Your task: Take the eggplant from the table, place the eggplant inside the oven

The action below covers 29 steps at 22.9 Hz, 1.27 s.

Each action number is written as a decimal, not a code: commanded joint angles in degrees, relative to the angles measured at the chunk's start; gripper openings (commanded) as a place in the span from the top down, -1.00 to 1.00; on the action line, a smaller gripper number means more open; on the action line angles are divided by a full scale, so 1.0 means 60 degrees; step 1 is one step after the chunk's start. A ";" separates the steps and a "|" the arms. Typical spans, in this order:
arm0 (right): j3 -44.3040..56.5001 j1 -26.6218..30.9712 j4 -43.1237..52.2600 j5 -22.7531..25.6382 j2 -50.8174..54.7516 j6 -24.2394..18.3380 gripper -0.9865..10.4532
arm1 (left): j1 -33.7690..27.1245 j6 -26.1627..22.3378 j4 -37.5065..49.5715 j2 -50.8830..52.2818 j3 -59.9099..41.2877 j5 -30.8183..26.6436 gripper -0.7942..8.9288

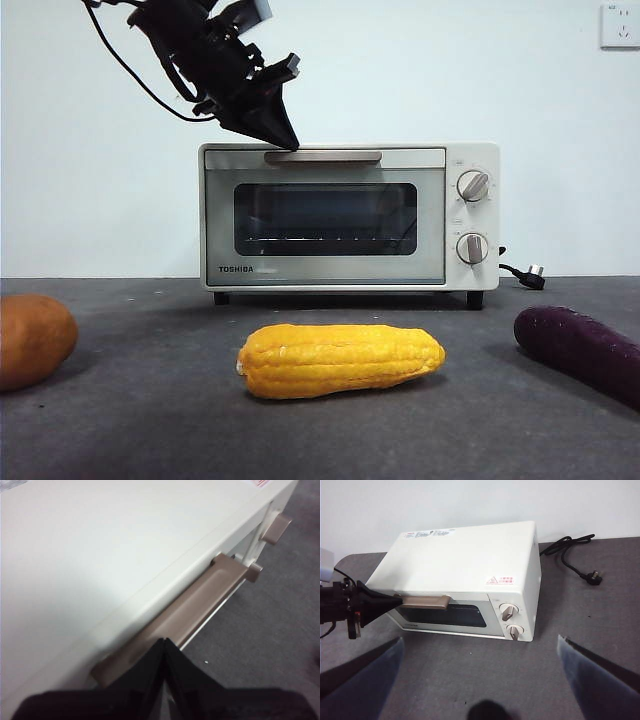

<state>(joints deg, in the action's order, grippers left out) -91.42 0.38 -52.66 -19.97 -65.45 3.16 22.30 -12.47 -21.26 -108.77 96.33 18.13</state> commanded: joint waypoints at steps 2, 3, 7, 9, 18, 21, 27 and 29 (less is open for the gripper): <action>-0.0044 -0.0007 0.0044 -0.0033 -0.0007 -0.0087 -0.27 | 0.0022 -0.0186 -0.0044 -0.0346 -0.0015 -0.0044 0.85; -0.0044 -0.0007 0.0047 -0.0033 -0.0007 -0.0091 -0.27 | 0.0022 -0.0186 -0.0007 -0.0393 -0.0015 -0.0044 0.85; -0.0044 -0.0007 0.0051 -0.0029 -0.0007 -0.0113 -0.27 | 0.0011 -0.0215 -0.0051 -0.0474 -0.0015 -0.0062 0.85; -0.0044 -0.0007 0.0055 -0.0033 -0.0007 -0.0138 -0.27 | 0.0011 -0.0215 -0.0127 -0.0550 -0.0015 -0.0018 0.85; -0.0044 -0.0007 0.0095 -0.0025 -0.0011 -0.0142 -0.27 | 0.0215 -0.0219 -0.0827 -0.0787 -0.0022 0.0055 0.85; -0.0044 -0.0007 0.0193 -0.0022 -0.0015 -0.0138 -0.27 | 0.0361 -0.0230 -0.0980 -0.0787 -0.0022 0.0138 0.85; -0.0044 -0.0007 0.0270 -0.0025 -0.0015 -0.0138 -0.27 | 0.0645 -0.0281 -0.1555 -0.0841 -0.0025 0.0295 0.85; -0.0044 -0.0007 0.0273 -0.0022 -0.0015 -0.0138 -0.27 | 0.0732 -0.0281 -0.1749 -0.0849 -0.0029 0.0299 0.85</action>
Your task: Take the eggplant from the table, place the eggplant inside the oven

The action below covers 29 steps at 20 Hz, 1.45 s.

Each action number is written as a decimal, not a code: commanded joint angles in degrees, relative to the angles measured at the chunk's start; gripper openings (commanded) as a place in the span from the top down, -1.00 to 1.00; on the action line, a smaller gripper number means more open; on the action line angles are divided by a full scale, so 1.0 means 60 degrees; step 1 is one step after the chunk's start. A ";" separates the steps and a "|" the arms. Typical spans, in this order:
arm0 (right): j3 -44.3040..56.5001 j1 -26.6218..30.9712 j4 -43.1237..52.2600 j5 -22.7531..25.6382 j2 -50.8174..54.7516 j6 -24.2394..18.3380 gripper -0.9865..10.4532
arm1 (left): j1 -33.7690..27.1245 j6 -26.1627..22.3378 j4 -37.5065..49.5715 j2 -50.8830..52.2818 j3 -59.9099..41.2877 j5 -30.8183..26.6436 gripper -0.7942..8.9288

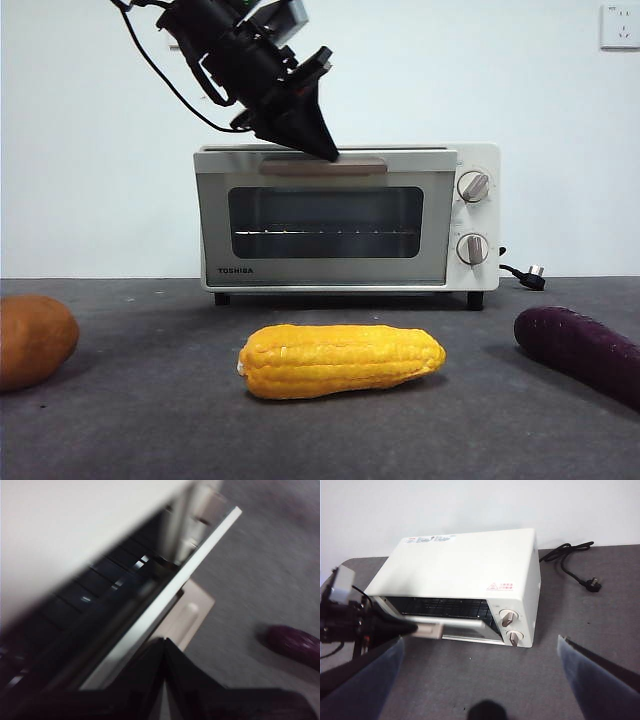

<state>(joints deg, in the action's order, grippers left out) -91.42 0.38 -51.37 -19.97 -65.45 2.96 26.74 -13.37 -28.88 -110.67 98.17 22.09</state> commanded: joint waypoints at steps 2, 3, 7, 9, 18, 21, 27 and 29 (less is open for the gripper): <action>-0.0044 -0.0007 0.0058 -0.0022 -0.0015 -0.0106 -0.27 | 0.0087 -0.0131 -0.0659 -0.0532 -0.0331 -0.0357 0.85; -0.0044 -0.0007 0.0058 -0.0022 -0.0015 -0.0106 -0.27 | 0.0135 -0.0131 -0.0772 -0.0532 -0.0331 -0.0357 0.85; -0.0044 -0.0007 0.0073 -0.0022 -0.0015 -0.0106 -0.27 | 0.0248 -0.0131 -0.1275 -0.0532 -0.0331 -0.0069 0.85; -0.0044 -0.0007 0.0098 -0.0022 -0.0015 -0.0106 -0.27 | 0.0306 -0.0124 -0.1661 -0.0532 -0.0331 0.0302 0.85; -0.0044 -0.0007 0.0058 -0.0029 -0.0015 -0.0106 -0.27 | 0.0546 -0.0127 -0.2852 -0.0517 -0.0331 0.0958 0.85; -0.0044 -0.0007 0.0058 -0.0029 -0.0015 -0.0106 -0.27 | 0.0546 -0.0131 -0.2994 -0.0423 -0.0328 0.1126 0.85; -0.0044 -0.0007 -0.0106 -0.0033 -0.0015 -0.0106 -0.27 | 0.0430 -0.0131 -0.2958 -0.0164 -0.0324 0.1067 0.85; -0.0044 -0.0007 -0.0306 -0.0029 -0.0015 -0.0106 -0.27 | 0.0281 -0.0171 -0.2962 0.0117 -0.0324 0.1067 0.85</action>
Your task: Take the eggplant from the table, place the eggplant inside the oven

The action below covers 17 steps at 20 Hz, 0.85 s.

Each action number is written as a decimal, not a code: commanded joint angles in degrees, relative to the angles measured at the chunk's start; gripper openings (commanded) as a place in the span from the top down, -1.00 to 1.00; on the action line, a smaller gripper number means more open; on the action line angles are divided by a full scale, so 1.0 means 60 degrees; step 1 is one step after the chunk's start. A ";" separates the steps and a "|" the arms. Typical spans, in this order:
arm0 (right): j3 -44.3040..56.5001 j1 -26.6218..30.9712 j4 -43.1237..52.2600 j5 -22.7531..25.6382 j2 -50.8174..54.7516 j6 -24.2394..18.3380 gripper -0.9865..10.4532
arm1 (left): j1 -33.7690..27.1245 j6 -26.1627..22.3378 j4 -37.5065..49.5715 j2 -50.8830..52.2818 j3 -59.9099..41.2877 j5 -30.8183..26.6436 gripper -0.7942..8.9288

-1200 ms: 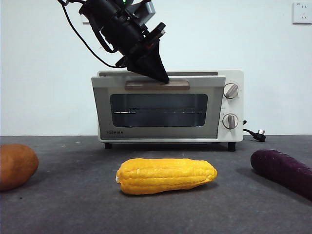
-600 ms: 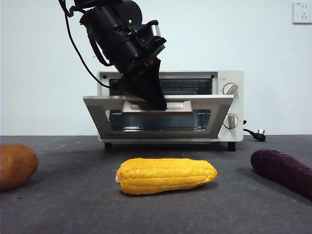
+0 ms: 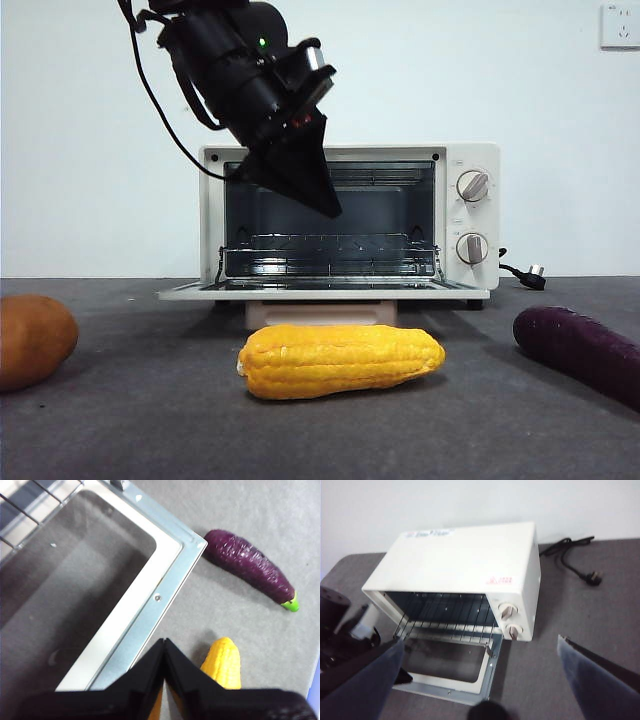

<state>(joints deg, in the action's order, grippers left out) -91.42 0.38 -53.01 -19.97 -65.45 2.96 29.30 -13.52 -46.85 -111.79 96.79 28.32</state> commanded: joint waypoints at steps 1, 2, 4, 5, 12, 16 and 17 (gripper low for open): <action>-0.0044 -0.0007 -0.0124 -0.0029 -0.0015 -0.0106 -0.27 | -0.0280 -0.0142 0.0033 0.0495 -0.0095 0.0029 0.85; -0.0044 -0.0007 -0.0226 -0.0029 -0.0015 -0.0106 -0.27 | -0.0459 -0.0142 0.0029 0.0747 -0.0095 0.0029 0.85; -0.0044 -0.0007 -0.0412 -0.0033 -0.0015 -0.0106 -0.27 | -0.0834 -0.0073 0.0007 0.1304 -0.0095 0.0029 0.85; -0.0044 -0.0011 -0.0525 -0.0033 -0.0015 -0.0106 -0.27 | -0.1027 -0.0040 -0.0036 0.1606 -0.0095 0.0033 0.85; -0.0044 -0.0455 -0.1202 0.0113 -0.0015 -0.0291 -0.27 | -0.2470 0.0182 -0.0510 0.4200 -0.0098 0.0036 0.85; -0.0044 -0.0758 -0.1490 0.0313 -0.0015 -0.0372 -0.27 | -0.2728 0.0135 -0.1341 0.5439 -0.0127 0.0029 0.85; -0.0044 -0.0812 -0.1534 0.0382 -0.0015 -0.0393 -0.27 | -0.2728 0.0087 -0.1504 0.5614 -0.0135 0.0029 0.85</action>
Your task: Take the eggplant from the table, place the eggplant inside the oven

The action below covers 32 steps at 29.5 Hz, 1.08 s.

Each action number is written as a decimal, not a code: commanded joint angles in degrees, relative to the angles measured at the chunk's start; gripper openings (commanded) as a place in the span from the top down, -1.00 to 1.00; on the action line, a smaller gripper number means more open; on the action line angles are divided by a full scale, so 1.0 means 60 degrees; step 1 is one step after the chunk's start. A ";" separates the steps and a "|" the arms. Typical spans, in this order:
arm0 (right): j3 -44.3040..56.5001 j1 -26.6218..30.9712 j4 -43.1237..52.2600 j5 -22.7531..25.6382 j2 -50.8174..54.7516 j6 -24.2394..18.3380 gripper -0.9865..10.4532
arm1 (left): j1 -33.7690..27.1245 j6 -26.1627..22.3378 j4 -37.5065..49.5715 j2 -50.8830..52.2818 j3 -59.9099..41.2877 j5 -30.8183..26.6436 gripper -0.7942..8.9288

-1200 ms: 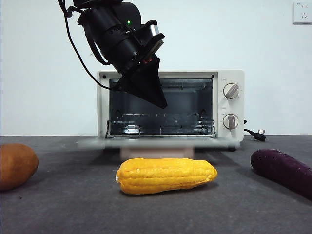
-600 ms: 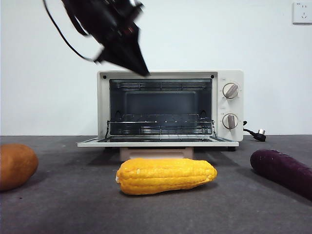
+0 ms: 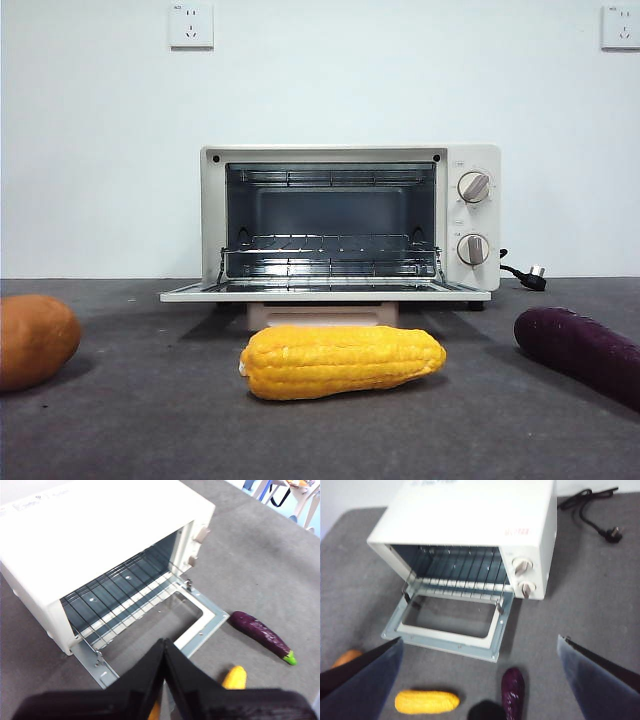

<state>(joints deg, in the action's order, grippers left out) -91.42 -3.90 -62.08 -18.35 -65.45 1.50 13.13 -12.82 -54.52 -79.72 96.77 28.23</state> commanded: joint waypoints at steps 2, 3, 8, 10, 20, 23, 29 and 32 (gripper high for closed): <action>-0.0044 -0.0197 -0.0128 0.0178 -0.0015 -0.0204 -0.27 | -0.0033 -0.0211 -0.0623 0.0637 -0.0138 0.0044 0.85; -0.0044 -0.0237 -0.0175 0.0211 -0.0015 -0.0215 -0.27 | -0.0033 -0.0222 -0.0692 0.0798 -0.0178 0.0044 0.85; -0.0040 -0.0579 -0.0401 0.0623 -0.0018 -0.0299 -0.27 | -0.0033 -0.0222 -0.0696 0.1967 -0.1100 0.0011 0.85; -0.0036 -0.0754 -0.0550 0.0809 -0.0069 -0.0324 -0.27 | -0.0058 -0.0200 -0.0506 0.2488 -0.1821 -0.0040 0.85; 0.0656 -0.1435 -0.1151 0.1264 -0.0918 -0.0444 -0.27 | -0.0408 -0.0018 0.0098 0.4637 -0.5013 -0.0281 0.85; 0.1570 -0.1541 -0.1042 0.1344 -0.1191 -0.0517 -0.27 | -0.0408 0.0040 0.0098 0.5042 -0.5501 -0.0284 0.85; 0.4269 -0.1559 0.0586 0.1300 -0.1636 -0.0219 -0.27 | -0.0404 0.0142 0.0146 0.5508 -0.5723 -0.0230 0.85; 0.5384 -0.1789 0.1239 0.1311 -0.2029 -0.0062 -0.26 | -0.0404 0.0149 0.0171 0.5519 -0.5723 -0.0197 0.85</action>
<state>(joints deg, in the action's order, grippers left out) -59.79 -14.41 -55.00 -10.44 -77.23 0.45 10.87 -12.36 -54.28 -46.72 62.92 26.57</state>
